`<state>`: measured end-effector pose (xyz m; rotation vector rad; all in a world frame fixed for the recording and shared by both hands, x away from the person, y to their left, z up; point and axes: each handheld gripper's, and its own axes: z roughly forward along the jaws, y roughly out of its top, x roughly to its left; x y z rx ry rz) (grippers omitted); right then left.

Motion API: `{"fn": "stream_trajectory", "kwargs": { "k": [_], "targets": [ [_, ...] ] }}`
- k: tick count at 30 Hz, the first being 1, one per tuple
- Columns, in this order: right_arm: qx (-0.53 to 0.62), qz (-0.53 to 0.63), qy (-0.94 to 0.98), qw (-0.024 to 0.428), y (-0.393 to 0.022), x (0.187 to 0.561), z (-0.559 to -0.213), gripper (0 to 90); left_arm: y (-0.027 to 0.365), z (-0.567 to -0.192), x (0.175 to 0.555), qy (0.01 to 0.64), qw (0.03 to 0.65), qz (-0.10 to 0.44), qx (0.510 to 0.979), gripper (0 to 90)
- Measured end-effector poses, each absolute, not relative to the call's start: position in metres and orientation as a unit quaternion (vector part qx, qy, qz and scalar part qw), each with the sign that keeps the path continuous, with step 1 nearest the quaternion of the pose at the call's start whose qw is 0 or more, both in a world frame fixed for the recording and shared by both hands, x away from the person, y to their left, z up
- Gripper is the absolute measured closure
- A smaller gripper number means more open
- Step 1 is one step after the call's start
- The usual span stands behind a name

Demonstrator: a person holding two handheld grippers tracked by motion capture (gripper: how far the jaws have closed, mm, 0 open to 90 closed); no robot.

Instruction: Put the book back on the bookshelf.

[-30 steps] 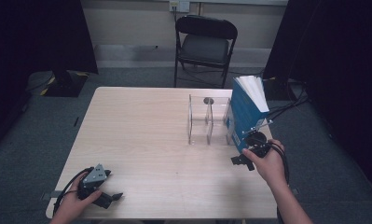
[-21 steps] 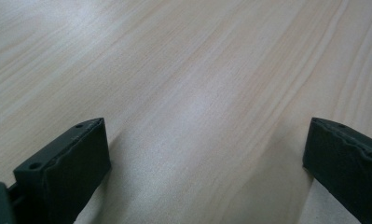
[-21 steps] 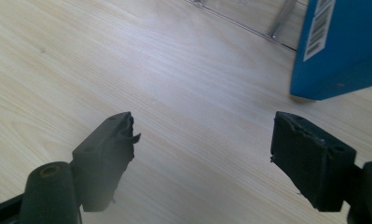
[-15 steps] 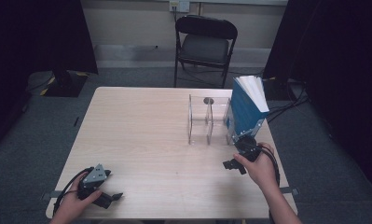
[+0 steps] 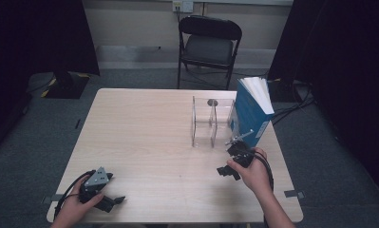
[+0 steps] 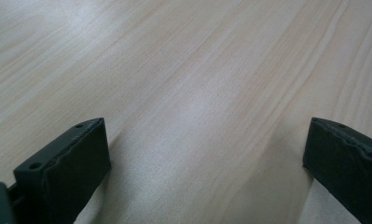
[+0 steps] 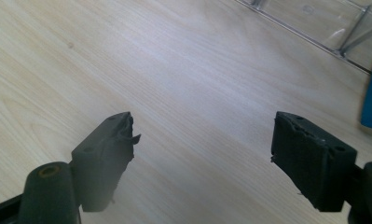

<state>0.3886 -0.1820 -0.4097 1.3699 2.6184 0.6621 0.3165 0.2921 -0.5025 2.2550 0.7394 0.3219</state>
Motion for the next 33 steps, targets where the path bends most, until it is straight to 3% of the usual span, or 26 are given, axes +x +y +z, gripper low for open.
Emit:
{"fn": "stream_trajectory", "kwargs": {
  "k": [33],
  "targets": [
    [0.396,0.233,0.888,0.024,-0.122,0.386,-0.428,20.6,0.292,-0.502,0.316,0.287,0.365,0.125,0.877,0.0]
  ]
}}
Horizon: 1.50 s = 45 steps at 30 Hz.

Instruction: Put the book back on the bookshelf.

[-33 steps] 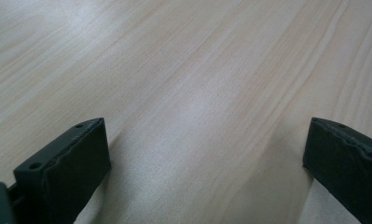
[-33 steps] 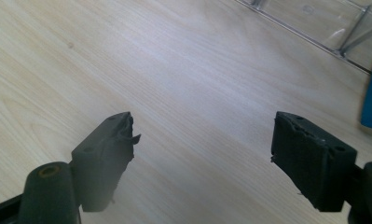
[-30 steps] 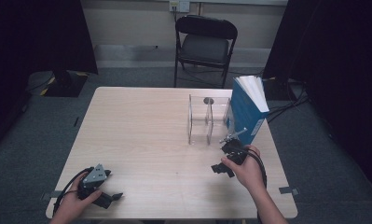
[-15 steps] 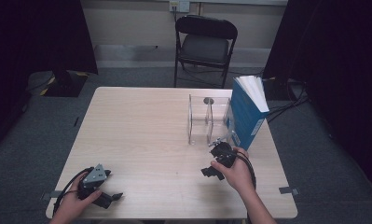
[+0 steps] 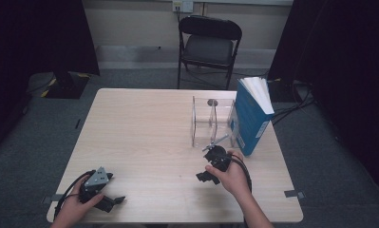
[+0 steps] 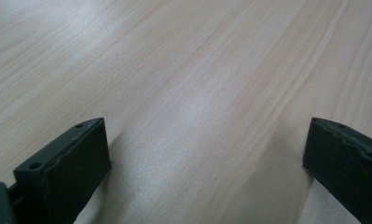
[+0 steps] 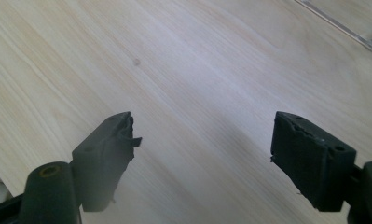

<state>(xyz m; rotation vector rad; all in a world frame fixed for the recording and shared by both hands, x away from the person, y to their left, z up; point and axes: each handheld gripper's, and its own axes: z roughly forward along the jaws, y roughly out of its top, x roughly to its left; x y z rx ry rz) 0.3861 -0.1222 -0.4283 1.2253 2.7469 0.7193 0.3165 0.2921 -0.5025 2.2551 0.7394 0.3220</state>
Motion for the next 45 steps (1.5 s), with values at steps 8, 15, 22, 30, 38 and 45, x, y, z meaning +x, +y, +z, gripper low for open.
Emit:
{"fn": "stream_trajectory", "kwargs": {
  "k": [8,15,22,30,38,45],
  "targets": [
    [0.374,0.237,0.896,0.025,-0.107,0.386,-0.431,20.4,0.292,-0.502,0.316,0.288,0.365,0.125,0.877,0.0],
    [0.363,0.237,0.901,0.022,-0.094,0.386,-0.433,20.3,0.292,-0.502,0.316,0.287,0.365,0.125,0.877,0.0],
    [0.351,0.243,0.904,0.015,-0.081,0.385,-0.441,20.2,0.292,-0.503,0.316,0.288,0.365,0.125,0.877,0.0],
    [0.337,0.243,0.910,0.010,-0.066,0.385,-0.446,20.2,0.292,-0.502,0.316,0.287,0.365,0.125,0.877,0.0],
    [0.328,0.250,0.911,0.006,-0.054,0.383,-0.451,20.2,0.292,-0.502,0.316,0.287,0.362,0.126,0.878,0.0],
    [0.315,0.252,0.915,0.002,-0.043,0.381,-0.458,20.3,0.293,-0.502,0.316,0.287,0.362,0.121,0.879,0.0]
  ]
}}
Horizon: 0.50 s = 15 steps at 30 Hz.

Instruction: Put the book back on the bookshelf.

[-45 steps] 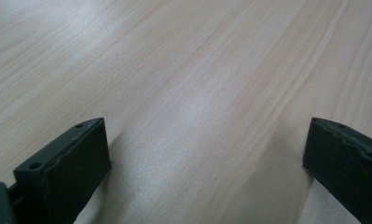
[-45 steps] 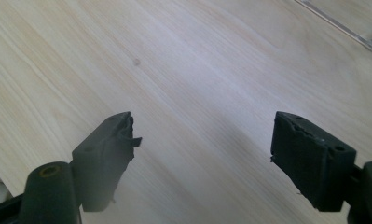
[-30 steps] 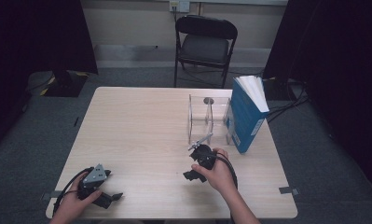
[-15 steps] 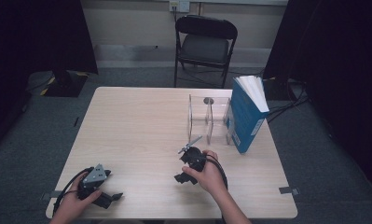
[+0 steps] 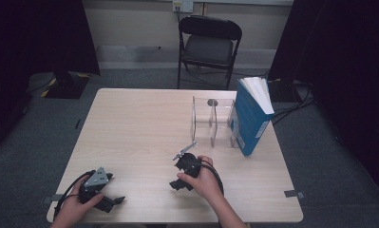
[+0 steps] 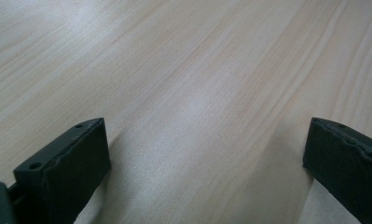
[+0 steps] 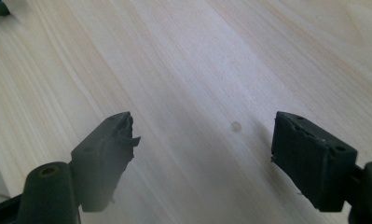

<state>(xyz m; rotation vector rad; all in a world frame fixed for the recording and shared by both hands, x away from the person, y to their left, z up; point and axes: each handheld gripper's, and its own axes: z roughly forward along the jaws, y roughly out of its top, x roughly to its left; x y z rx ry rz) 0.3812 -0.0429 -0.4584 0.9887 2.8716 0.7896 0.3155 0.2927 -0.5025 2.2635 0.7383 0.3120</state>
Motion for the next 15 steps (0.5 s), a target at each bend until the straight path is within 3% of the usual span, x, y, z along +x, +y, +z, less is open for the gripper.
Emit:
{"fn": "stream_trajectory", "kwargs": {
  "k": [15],
  "targets": [
    [0.274,0.261,0.925,0.034,-0.026,0.375,-0.475,19.8,0.293,-0.503,0.314,0.292,0.365,0.122,0.876,0.0]
  ]
}}
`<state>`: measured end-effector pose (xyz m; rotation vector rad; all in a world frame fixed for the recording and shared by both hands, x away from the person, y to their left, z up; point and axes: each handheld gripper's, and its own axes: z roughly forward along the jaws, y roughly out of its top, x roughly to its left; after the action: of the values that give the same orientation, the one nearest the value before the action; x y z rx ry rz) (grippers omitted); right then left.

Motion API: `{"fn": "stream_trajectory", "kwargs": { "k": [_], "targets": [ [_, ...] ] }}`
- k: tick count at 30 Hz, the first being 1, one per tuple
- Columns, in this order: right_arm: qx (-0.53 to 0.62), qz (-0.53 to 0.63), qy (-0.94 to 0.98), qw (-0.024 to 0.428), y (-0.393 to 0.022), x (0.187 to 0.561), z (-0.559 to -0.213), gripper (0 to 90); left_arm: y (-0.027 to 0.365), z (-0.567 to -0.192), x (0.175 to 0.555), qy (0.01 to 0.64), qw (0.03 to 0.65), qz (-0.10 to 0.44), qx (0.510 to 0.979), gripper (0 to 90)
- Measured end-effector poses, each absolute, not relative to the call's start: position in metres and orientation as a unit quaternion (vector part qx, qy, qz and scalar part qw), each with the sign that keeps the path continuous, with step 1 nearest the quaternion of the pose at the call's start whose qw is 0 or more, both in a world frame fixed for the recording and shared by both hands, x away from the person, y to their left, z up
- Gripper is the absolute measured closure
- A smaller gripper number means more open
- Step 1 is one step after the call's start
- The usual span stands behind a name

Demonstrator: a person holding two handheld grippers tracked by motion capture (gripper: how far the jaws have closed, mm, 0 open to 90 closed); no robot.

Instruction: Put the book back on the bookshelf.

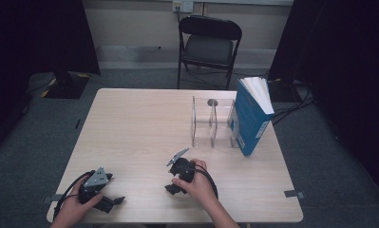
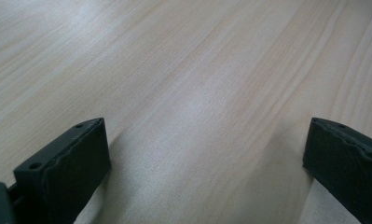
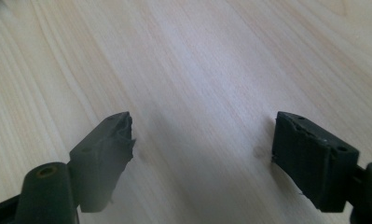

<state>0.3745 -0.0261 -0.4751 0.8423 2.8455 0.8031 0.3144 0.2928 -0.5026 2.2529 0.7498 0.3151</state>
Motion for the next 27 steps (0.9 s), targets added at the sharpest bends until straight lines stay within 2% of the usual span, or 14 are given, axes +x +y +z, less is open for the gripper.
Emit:
{"fn": "stream_trajectory", "kwargs": {
  "k": [4,10,21,27],
  "targets": [
    [0.266,0.264,0.926,0.043,-0.022,0.372,-0.477,16.2,0.293,-0.503,0.314,0.292,0.365,0.122,0.876,0.0],
    [0.253,0.269,0.926,0.083,-0.018,0.364,-0.483,12.0,0.293,-0.503,0.314,0.291,0.364,0.123,0.876,0.0],
    [0.257,0.364,0.888,0.112,-0.029,0.355,-0.499,10.9,0.293,-0.503,0.314,0.291,0.364,0.123,0.876,0.0],
    [0.256,0.379,0.882,0.112,-0.031,0.354,-0.502,10.9,0.293,-0.502,0.315,0.288,0.362,0.126,0.877,0.0]
  ]
}}
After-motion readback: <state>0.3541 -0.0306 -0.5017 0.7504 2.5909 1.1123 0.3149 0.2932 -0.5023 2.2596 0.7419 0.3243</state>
